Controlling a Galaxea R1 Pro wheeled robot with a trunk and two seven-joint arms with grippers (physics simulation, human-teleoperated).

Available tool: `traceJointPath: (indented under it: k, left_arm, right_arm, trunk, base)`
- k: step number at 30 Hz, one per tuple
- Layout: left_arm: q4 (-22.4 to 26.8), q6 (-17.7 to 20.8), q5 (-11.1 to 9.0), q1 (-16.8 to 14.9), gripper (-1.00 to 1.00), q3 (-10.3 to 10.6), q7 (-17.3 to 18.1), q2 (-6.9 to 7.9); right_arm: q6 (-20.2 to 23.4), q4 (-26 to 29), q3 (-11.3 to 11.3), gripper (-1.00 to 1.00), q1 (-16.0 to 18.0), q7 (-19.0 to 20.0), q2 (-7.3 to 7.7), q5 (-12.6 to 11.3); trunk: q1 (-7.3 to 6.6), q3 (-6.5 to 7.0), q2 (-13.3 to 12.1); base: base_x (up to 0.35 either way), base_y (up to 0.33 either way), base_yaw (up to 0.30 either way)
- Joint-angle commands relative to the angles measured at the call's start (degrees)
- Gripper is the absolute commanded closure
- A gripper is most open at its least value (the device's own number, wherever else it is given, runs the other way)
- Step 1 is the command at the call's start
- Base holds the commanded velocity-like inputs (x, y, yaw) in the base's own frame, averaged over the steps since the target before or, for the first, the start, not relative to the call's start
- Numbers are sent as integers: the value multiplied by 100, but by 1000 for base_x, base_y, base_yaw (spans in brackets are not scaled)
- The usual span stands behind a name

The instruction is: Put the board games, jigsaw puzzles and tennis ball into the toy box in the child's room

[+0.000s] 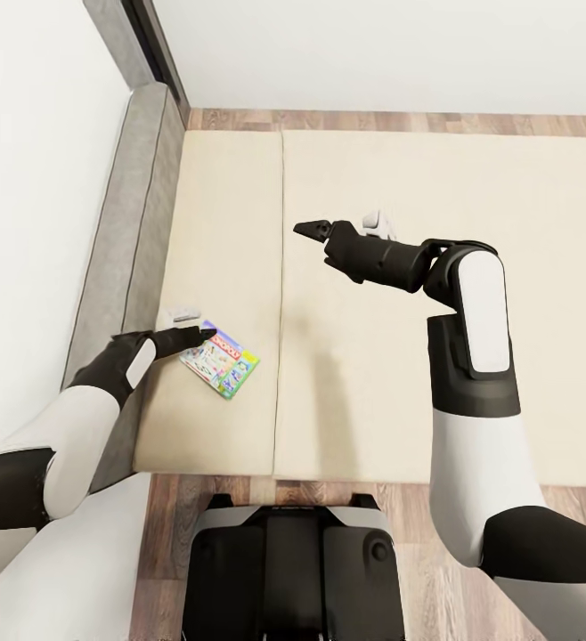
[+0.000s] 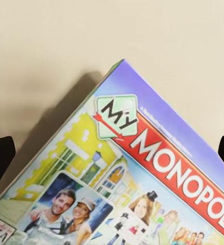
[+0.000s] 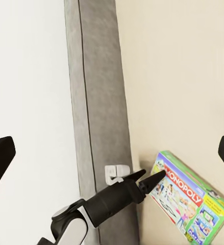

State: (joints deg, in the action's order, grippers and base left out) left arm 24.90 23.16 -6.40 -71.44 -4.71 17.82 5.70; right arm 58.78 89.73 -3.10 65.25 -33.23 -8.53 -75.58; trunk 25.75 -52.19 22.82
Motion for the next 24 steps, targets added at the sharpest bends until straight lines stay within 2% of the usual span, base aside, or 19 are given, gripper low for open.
traceJointPath:
  k: [1, 13, 24]
  left_arm:
    - [5, 54, -60, -2, -100, -21, 8, -3]
    - [35, 46, -57, -2, -100, -15, 10, 9]
    - [50, 43, -55, -18, -100, -13, 11, 10]
  right_arm:
    - [10, 3, 2, -100, 6, -60, -2, -53]
    - [10, 1, 2, -100, 42, -61, -8, -53]
    - [10, -14, 2, -100, 81, -61, -9, -53]
  trunk:
    - [3, -16, 9]
    - [3, -122, 9]
    - [3, -138, 9]
  base:
    - [0, 0, 0]
    - [0, 0, 0]
    - [0, 0, 0]
